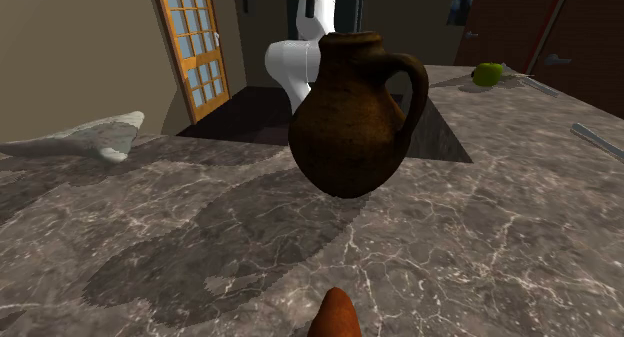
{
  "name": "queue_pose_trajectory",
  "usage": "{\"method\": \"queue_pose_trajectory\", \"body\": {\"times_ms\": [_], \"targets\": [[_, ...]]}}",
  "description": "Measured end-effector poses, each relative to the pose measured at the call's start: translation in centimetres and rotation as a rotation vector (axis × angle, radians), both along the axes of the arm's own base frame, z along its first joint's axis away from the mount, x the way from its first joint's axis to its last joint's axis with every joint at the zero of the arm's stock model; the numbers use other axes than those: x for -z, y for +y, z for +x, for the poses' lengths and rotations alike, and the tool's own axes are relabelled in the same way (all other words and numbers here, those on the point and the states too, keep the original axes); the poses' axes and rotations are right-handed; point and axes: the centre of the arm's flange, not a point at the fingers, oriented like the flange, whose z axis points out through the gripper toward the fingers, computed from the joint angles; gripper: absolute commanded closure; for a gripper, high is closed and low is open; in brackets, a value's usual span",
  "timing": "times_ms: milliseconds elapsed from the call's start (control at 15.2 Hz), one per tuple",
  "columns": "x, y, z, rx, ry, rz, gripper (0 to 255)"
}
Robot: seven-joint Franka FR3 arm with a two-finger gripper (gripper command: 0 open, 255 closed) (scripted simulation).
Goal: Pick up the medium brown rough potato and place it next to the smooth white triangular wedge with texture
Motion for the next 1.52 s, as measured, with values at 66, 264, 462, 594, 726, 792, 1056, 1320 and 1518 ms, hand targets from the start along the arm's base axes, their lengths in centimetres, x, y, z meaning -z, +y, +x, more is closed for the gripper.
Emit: {"method": "queue_pose_trajectory", "body": {"times_ms": [66, 264, 462, 594, 726, 792, 1056, 1320, 1518], "targets": [[0.0, 0.0, 0.0, 0.000, 0.000, 0.000, 0], [1.9, 0.8, 2.0, 0.005, 0.004, -0.001, 0], [4.3, 2.3, 4.7, 0.012, 0.008, -0.001, 0], [5.8, 2.9, 6.6, 0.017, 0.010, -0.002, 0], [7.4, 3.9, 8.5, 0.021, 0.012, -0.003, 0], [8.0, 4.4, 9.7, 0.024, 0.013, -0.003, 0], [11.6, 6.0, 13.3, 0.034, 0.019, -0.004, 0], [14.8, 7.4, 17.2, 0.044, 0.024, -0.005, 0], [17.5, 8.6, 19.8, 0.051, 0.027, -0.005, 0]]}}
